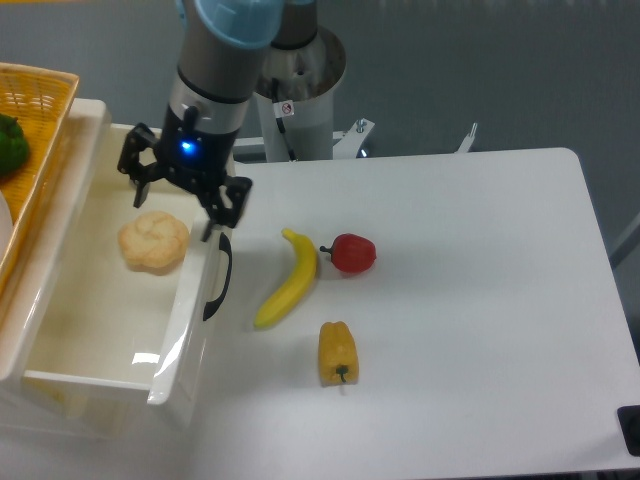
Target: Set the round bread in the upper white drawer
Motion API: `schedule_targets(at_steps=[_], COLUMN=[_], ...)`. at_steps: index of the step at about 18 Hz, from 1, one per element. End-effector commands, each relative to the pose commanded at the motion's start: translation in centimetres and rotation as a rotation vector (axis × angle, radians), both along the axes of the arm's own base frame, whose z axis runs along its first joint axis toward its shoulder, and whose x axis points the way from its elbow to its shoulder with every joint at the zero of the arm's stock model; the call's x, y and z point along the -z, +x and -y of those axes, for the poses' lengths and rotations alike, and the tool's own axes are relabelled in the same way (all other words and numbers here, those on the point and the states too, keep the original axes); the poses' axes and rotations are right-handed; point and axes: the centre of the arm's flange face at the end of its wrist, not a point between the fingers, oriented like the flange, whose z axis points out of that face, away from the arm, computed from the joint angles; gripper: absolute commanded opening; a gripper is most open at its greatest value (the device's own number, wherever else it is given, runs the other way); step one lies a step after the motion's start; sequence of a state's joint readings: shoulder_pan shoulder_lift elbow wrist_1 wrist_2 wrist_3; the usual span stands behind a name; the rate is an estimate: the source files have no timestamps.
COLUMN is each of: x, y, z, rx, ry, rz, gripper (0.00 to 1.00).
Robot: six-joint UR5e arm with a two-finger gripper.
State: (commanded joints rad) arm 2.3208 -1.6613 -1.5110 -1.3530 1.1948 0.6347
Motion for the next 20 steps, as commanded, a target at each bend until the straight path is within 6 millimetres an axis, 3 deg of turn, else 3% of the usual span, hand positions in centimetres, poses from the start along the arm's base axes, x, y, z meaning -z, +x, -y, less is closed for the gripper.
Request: schedule_targets(at_steps=[6,13,20], x=[0.6,1.7,6.0], y=[-4.2,-6.4,-9.8], z=[2.3,3.5,4.1], rx=[-0.033,0.094,0.164], ry=[-0.043,-0.175,-0.324], rz=[-0.072,-0.247,-0.292], gripper=[1.0,1.0,1.0])
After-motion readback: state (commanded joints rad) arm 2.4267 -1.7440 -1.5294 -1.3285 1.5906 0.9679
